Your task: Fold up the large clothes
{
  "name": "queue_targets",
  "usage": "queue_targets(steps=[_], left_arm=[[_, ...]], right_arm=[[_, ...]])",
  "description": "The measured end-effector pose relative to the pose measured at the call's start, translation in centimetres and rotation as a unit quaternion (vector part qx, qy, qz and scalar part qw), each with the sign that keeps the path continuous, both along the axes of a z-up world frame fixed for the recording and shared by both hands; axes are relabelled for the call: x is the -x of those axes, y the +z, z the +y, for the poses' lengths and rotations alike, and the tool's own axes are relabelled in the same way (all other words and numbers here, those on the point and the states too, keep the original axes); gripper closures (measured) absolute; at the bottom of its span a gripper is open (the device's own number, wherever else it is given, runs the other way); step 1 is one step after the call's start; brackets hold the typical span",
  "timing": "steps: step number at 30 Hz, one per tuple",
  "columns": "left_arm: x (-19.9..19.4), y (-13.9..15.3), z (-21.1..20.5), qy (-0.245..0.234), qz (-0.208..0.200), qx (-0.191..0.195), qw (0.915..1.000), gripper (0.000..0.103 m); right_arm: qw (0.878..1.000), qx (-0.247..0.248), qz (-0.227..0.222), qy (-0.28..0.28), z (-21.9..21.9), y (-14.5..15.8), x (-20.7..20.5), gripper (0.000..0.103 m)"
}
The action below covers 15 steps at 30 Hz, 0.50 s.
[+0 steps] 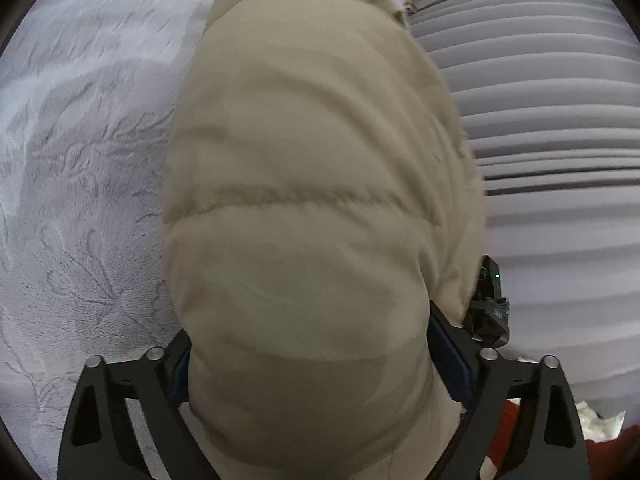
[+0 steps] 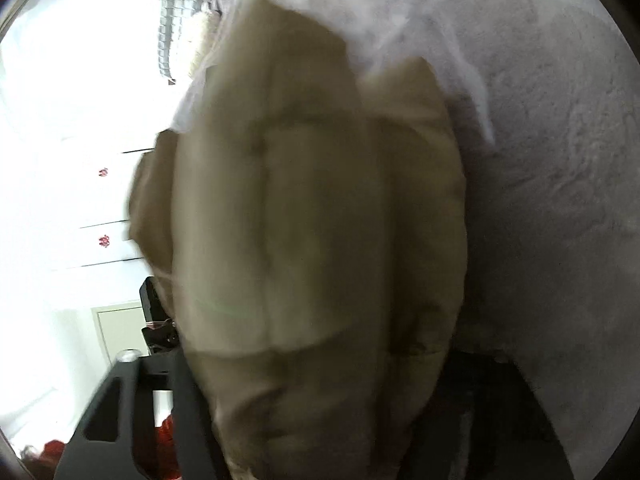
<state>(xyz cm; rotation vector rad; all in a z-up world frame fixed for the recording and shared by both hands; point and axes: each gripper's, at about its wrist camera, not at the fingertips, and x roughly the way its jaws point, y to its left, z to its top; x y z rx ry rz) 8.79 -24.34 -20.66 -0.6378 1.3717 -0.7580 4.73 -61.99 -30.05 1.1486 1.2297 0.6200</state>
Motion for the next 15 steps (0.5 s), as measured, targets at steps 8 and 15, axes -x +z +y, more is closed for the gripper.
queue_targets(steps=[8,15], left_arm=[[-1.3,6.1,2.1,-0.034,-0.064,0.030,0.9969,0.018],[-6.6,8.2,6.3,-0.017,-0.097,0.015,0.9951,0.018]], right_arm=[[0.998,0.011,-0.053,-0.030,2.6,6.2,1.1,0.057],[0.995,0.005,-0.092,-0.041,7.5,8.5,-4.1,0.057]])
